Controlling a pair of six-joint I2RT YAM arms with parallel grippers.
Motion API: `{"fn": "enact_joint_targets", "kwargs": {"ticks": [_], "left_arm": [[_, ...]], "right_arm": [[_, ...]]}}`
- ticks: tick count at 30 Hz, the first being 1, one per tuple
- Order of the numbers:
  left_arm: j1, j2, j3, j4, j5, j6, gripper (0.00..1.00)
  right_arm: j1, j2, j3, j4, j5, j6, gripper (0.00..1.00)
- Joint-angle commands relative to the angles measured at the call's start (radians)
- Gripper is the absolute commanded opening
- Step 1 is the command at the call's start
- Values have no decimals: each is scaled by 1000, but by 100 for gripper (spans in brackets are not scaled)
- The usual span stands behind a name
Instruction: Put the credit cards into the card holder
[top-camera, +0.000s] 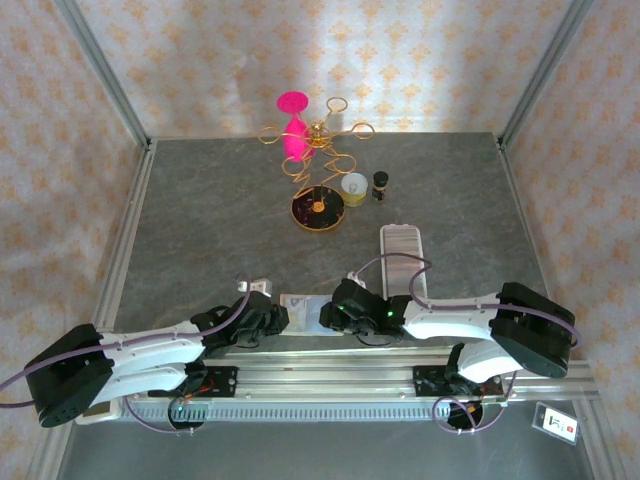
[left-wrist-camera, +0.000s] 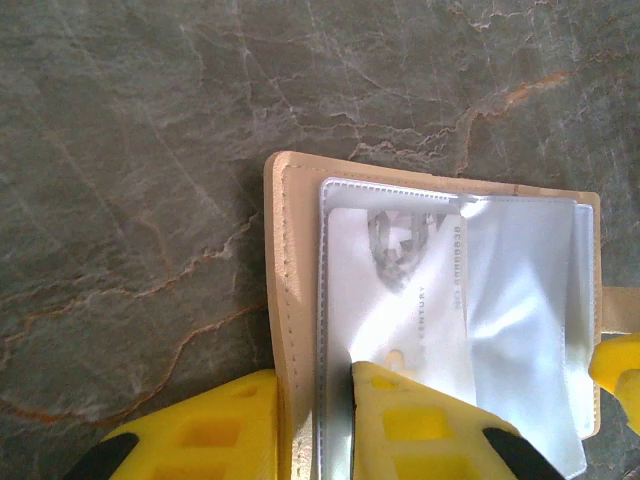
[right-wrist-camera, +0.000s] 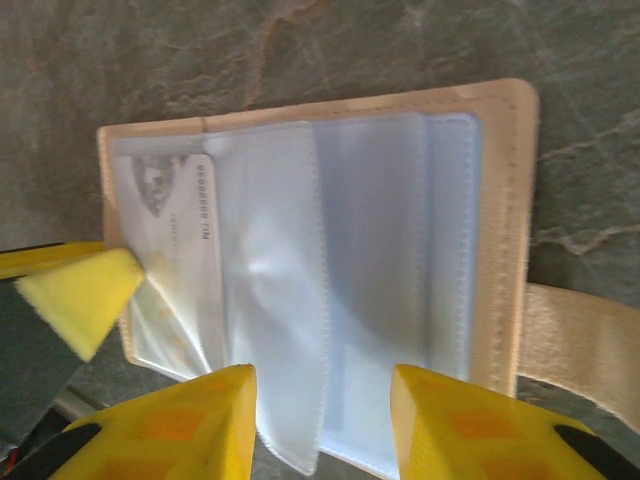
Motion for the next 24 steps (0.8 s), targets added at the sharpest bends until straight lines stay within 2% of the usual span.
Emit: {"fn": "enact_joint_targets", "kwargs": {"ticks": [1,15,24], "left_arm": [[-10,27,-26,-45,61,-7,20],[-10,17,-33,-41,65,-13,20],[-10,18,-26,-31,70,-16,20]], "right_arm": [[4,14,3,72,-16,21,39],[4,55,1,64,-17,32,39],[5,80,9,187,-50,44,33]]}}
